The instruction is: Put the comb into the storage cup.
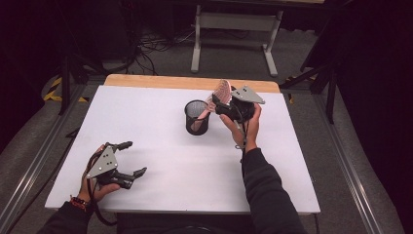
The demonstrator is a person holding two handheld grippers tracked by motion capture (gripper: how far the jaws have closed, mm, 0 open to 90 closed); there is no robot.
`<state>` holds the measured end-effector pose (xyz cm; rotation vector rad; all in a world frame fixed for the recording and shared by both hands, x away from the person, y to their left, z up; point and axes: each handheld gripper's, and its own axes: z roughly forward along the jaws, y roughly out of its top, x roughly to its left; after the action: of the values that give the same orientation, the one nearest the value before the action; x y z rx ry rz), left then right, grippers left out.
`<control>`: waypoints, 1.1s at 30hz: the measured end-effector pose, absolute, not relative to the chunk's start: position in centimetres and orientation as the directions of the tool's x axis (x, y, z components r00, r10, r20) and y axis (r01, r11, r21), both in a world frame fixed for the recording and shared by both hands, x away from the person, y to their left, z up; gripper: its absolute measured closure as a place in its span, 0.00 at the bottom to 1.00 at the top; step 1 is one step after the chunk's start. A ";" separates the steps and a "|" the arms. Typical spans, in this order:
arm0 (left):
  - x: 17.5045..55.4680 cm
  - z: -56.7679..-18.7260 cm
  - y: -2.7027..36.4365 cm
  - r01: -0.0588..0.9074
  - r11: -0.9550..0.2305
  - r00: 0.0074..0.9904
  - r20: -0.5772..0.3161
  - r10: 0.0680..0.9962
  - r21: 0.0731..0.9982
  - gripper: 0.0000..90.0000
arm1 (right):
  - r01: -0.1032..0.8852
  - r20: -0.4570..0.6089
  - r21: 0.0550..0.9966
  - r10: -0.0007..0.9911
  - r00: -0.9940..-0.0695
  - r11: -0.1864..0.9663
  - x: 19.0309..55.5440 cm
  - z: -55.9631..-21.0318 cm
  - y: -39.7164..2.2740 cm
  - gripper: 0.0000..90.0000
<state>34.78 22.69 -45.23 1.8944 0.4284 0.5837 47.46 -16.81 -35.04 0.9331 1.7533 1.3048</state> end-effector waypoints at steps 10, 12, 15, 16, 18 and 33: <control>34.8 -45.2 22.7 0.022 -0.376 0.815 0.201 0.544 0.926 0.06 | 0.093 -0.162 0.970 0.877 -0.452 0.226 47.3 -34.7 -16.8 0.29; 34.8 -45.2 22.7 0.023 -0.378 0.815 0.202 0.543 0.926 0.06 | 0.082 -0.170 0.970 0.875 -0.453 0.231 47.2 -34.6 -16.8 0.28; 34.8 -45.2 22.7 0.023 -0.377 0.816 0.200 0.543 0.926 0.06 | 0.067 -0.174 0.971 0.874 -0.454 0.228 47.0 -34.4 -16.7 0.26; 34.7 -45.2 22.7 0.023 -0.379 0.816 0.202 0.542 0.925 0.06 | 0.060 -0.178 0.971 0.872 -0.457 0.229 47.0 -34.4 -16.6 0.25; 34.7 -45.2 22.7 0.024 -0.380 0.815 0.202 0.543 0.925 0.06 | 0.058 -0.178 0.972 0.872 -0.457 0.228 46.9 -34.4 -16.6 0.24; 34.7 -45.1 22.7 0.021 -0.375 0.816 0.201 0.542 0.927 0.06 | 0.026 -0.223 0.964 0.861 -0.457 0.263 46.4 -33.9 -15.8 0.06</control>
<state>34.69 22.67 -45.15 1.8908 0.4246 0.5872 46.39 -15.82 -33.87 0.8191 1.7204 1.2922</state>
